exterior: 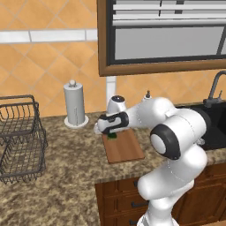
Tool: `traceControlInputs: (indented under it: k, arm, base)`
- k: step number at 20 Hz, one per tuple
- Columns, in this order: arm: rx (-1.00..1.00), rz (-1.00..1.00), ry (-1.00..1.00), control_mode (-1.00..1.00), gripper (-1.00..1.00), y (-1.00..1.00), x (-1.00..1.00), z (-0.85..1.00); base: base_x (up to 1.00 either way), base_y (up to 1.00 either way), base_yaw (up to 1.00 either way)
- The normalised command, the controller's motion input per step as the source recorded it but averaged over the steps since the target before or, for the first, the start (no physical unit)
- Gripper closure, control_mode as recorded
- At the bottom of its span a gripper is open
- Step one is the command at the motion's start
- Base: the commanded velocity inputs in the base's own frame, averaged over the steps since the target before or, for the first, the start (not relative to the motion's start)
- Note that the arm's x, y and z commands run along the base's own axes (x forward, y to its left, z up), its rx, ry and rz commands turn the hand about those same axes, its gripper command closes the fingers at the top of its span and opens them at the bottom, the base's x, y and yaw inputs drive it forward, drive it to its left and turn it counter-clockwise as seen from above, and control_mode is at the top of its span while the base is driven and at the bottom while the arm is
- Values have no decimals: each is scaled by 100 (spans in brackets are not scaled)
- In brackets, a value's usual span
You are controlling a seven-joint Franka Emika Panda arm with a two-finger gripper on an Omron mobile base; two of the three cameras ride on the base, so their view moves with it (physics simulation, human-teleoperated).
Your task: Pick up the sponge from the counter and clean the cutting board by briefly scrubbing or pressing down on the cutting board. Once finished, release the sponge.
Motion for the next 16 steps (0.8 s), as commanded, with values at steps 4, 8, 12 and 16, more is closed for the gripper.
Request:
traceControlInputs:
  k: [4,8,12,16]
  arm:
    - [0,0,0,-100,100,8,19,-27]
    - [-1,5,0,-100,100,0,28,-19]
    - [-1,10,0,-100,100,0,24,-24]
    - [0,9,0,-100,100,0,3,-34]
  base:
    - [0,0,0]
    - [0,0,0]
    - [0,0,0]
    - [0,0,0]
